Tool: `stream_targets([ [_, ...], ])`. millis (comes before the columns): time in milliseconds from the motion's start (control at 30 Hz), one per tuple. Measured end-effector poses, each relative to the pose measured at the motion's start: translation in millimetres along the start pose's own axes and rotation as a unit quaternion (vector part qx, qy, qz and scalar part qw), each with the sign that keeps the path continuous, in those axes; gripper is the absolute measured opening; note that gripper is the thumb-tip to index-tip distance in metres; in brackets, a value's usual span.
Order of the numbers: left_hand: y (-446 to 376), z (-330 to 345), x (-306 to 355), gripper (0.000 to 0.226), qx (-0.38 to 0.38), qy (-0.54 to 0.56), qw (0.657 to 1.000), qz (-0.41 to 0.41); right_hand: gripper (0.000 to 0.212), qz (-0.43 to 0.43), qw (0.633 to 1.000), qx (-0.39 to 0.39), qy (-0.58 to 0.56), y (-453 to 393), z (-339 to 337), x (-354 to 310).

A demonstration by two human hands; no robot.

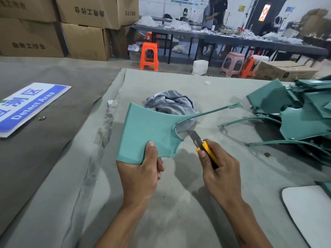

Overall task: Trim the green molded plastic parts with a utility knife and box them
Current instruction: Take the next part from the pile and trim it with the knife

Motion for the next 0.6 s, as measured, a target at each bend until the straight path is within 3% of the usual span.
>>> stream_targets([
  [133,2,2,0,0.020,-0.001,-0.003,1.000,-0.007,0.014,-0.053,0.996,-0.067,-0.021,3,5,-13],
  [267,1,0,-2,0.020,0.002,0.002,1.000,-0.011,0.020,-0.030,0.999,0.021,0.024,1,-2,-10],
  [400,2,2,-1,0.021,0.001,0.000,1.000,-0.008,0.015,-0.057,0.997,-0.041,0.013,3,5,-14],
  [500,2,1,0,0.023,-0.005,-0.014,1.000,0.001,0.020,-0.033,0.998,0.027,0.047,1,-3,-11],
  [600,3,0,0,0.022,-0.011,-0.020,1.000,0.004,0.018,-0.006,0.998,0.060,-0.011,-3,-16,-4],
])
Point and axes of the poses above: each hand's wrist, its own y-axis away from the middle knuckle, its own z-axis out of the palm, x = y × z, the point moved 8 cm from there along -y, towards the middle knuckle, and after that the axes turned 14 degrees about -y, right-handed, at the moved point
